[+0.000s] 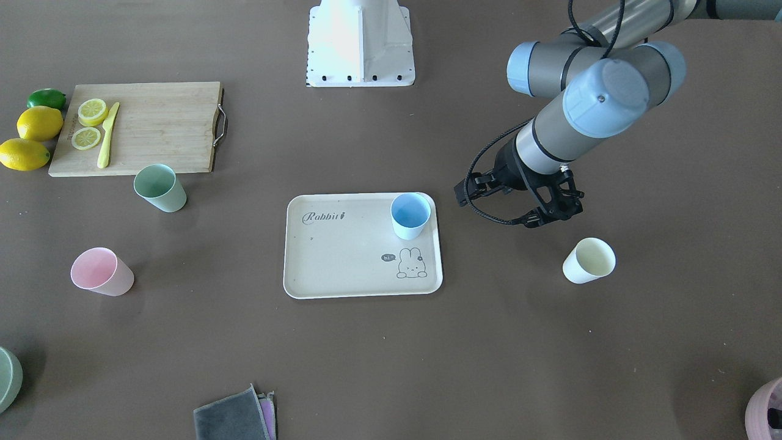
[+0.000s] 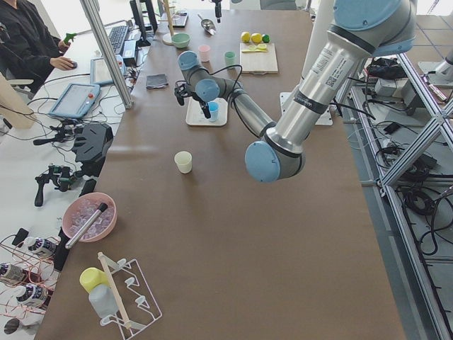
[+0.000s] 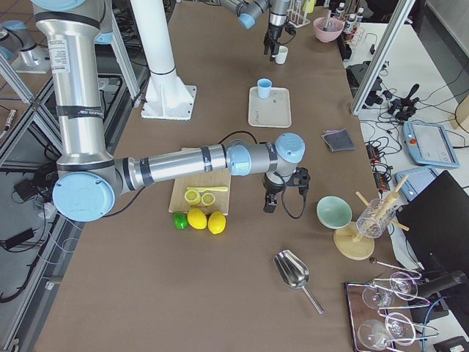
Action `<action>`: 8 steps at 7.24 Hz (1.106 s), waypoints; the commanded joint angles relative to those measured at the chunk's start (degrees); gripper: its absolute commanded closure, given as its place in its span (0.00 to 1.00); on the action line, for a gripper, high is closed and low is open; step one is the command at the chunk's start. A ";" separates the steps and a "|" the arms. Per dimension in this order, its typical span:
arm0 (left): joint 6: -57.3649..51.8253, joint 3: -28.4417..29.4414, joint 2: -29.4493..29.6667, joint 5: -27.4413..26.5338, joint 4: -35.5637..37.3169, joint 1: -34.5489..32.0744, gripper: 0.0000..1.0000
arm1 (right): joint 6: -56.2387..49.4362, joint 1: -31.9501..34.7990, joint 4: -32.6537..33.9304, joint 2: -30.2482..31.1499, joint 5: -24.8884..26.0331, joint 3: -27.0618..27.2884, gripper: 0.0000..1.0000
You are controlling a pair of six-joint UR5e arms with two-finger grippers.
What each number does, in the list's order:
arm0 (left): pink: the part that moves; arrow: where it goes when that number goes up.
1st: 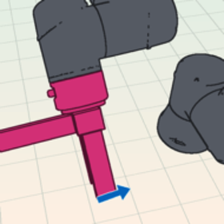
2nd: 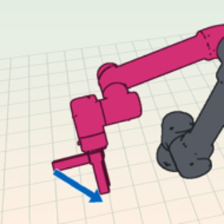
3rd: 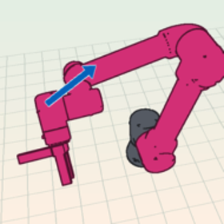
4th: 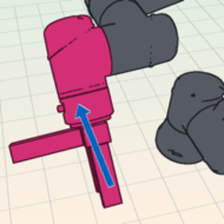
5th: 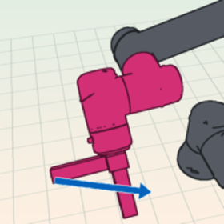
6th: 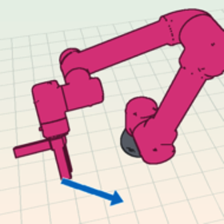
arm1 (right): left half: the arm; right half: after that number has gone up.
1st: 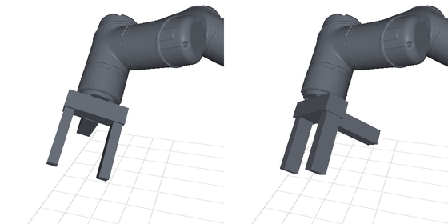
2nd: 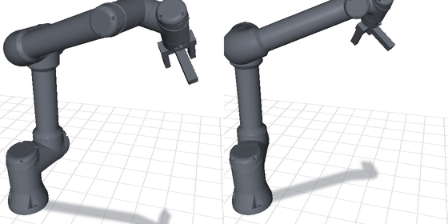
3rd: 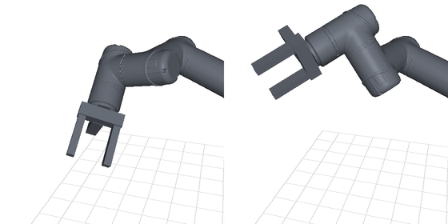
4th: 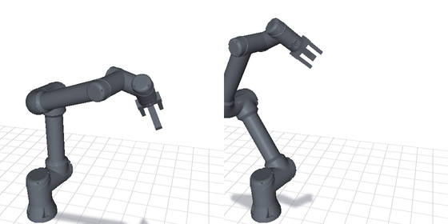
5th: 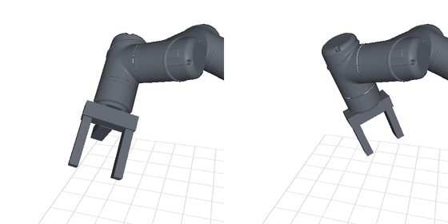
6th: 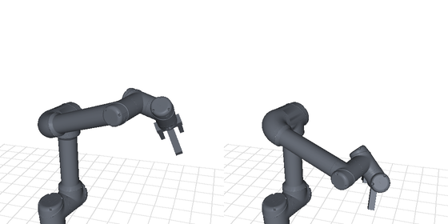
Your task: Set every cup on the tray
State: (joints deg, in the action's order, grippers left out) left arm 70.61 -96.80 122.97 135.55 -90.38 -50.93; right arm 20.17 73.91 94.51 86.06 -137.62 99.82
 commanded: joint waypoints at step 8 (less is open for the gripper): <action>-25.88 -6.73 -5.37 0.16 15.49 -9.54 0.03 | 33.76 -24.23 -15.13 1.74 11.58 11.18 0.00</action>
State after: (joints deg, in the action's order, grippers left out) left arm 44.78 -103.61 117.63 135.70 -74.96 -60.42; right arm 50.37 52.16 82.21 86.64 -127.91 110.99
